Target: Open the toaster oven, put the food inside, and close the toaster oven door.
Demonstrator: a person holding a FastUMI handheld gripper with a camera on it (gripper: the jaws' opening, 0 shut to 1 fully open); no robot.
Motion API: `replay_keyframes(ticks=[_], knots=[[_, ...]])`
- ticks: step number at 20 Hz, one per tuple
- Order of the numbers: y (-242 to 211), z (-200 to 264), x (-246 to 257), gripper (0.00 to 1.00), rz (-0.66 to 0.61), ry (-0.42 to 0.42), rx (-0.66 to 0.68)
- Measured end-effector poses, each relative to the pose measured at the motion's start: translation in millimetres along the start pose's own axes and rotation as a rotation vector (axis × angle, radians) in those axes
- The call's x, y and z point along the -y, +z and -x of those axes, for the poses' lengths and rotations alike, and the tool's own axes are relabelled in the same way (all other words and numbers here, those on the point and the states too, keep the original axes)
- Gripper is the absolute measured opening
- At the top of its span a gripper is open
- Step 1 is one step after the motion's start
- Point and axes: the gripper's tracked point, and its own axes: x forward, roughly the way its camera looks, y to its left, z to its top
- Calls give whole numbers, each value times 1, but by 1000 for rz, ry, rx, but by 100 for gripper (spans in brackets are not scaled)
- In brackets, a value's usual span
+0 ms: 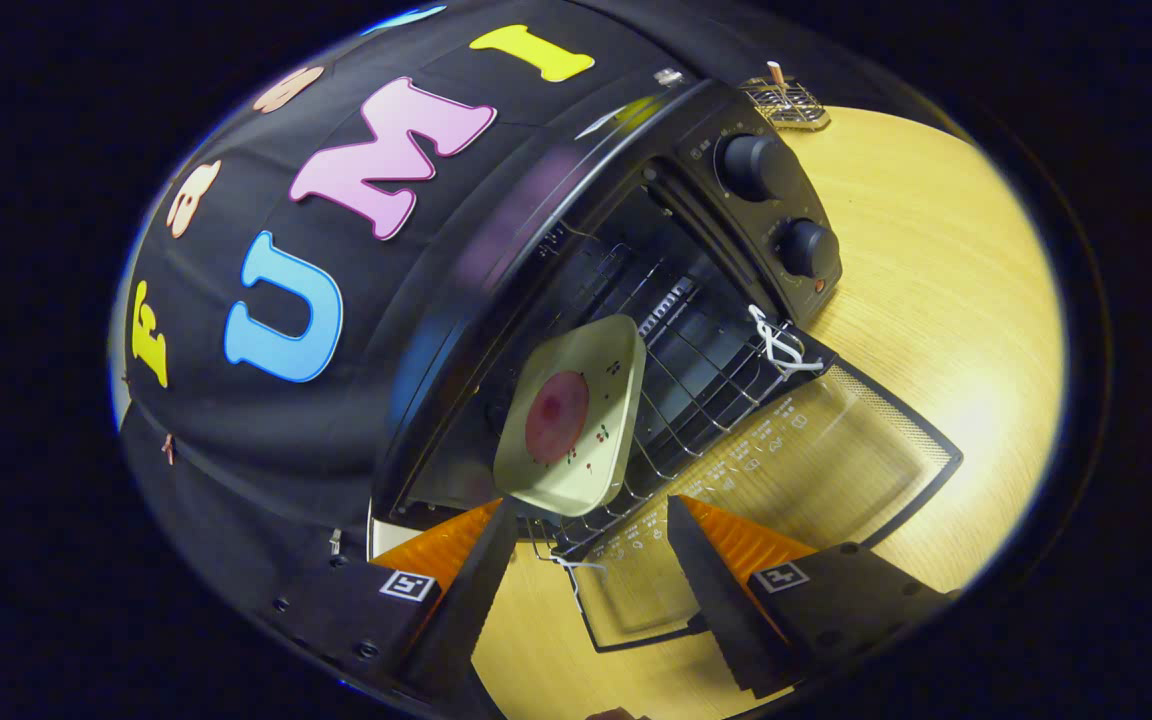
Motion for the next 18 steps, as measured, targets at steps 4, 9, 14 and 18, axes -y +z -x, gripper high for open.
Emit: replay_keyframes(ticks=[4, 9, 14, 18], knots=[[-4, 33, -1, 99, 94, 3, -8], [-24, 73, 24, 99, 309, -45, -32], [-59, 100, 72, 99, 593, -142, -120], [-76, 101, 104, 99, 760, -215, -167]])
